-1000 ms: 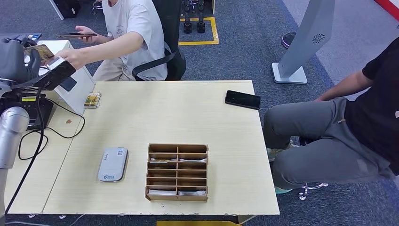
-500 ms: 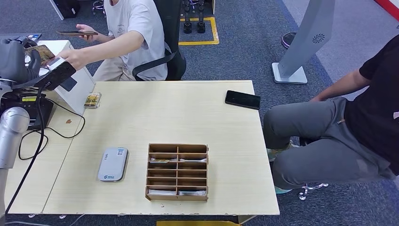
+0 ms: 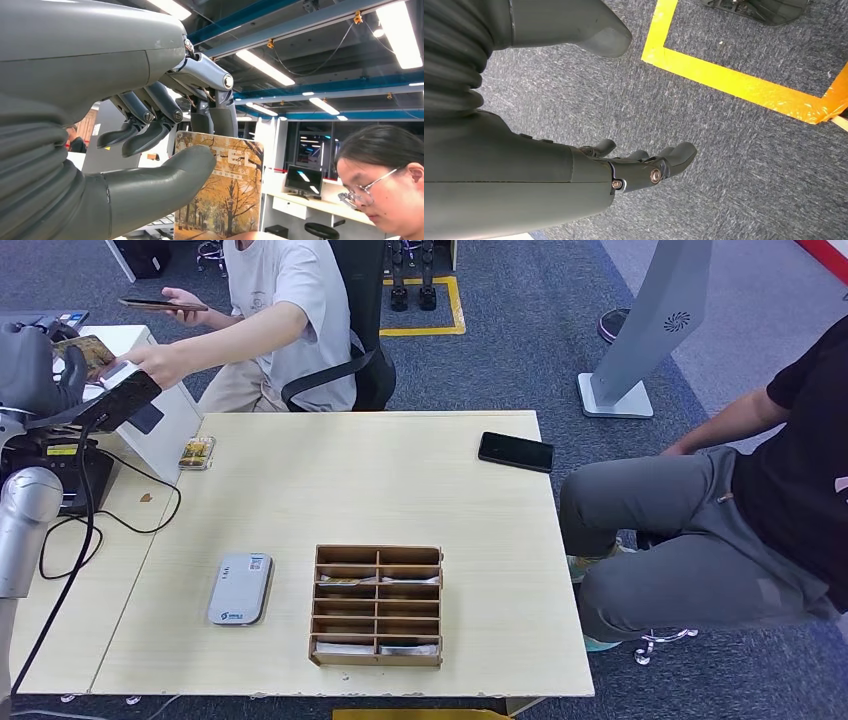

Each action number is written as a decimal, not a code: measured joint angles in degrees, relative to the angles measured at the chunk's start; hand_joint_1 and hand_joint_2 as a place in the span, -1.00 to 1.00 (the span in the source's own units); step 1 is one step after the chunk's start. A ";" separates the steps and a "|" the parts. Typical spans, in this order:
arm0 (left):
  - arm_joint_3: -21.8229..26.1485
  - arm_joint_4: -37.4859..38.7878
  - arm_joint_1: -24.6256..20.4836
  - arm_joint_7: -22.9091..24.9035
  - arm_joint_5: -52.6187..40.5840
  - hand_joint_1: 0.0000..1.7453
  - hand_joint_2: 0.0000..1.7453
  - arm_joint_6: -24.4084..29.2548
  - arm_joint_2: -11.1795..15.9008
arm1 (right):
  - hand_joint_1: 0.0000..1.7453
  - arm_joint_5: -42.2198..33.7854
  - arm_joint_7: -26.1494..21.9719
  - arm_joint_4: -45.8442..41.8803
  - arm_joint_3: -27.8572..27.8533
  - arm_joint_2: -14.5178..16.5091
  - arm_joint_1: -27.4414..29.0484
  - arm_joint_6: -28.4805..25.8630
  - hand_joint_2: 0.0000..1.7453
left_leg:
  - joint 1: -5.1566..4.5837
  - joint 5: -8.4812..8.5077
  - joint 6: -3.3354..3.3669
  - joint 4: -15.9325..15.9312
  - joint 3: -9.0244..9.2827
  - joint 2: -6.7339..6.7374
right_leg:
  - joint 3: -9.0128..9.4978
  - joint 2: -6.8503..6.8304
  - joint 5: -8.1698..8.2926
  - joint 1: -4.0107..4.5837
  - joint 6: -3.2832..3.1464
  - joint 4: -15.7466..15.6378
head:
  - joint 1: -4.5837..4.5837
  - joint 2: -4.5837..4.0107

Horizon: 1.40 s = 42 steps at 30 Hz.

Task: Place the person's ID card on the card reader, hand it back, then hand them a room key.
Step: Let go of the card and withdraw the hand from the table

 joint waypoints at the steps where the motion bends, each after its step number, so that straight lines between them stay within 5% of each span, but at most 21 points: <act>1: 0.00 0.00 0.00 0.00 0.00 1.00 1.00 0.00 0.00 | -1.00 0.00 0.00 0.00 0.00 -0.01 0.00 0.00 1.00 | 0.00 0.00 0.00 0.00 0.00 0.00 | 0.00 0.00 0.00 0.00 0.00 0.00 | 0.00 0.00; 42: -0.02 0.02 0.00 0.01 0.00 1.00 1.00 0.00 0.00 | -1.00 0.00 -0.01 0.02 0.00 -0.08 0.00 0.00 1.00 | 0.00 0.00 0.00 0.00 0.00 0.00 | 0.00 0.00 0.00 0.00 0.00 0.00 | 0.00 0.00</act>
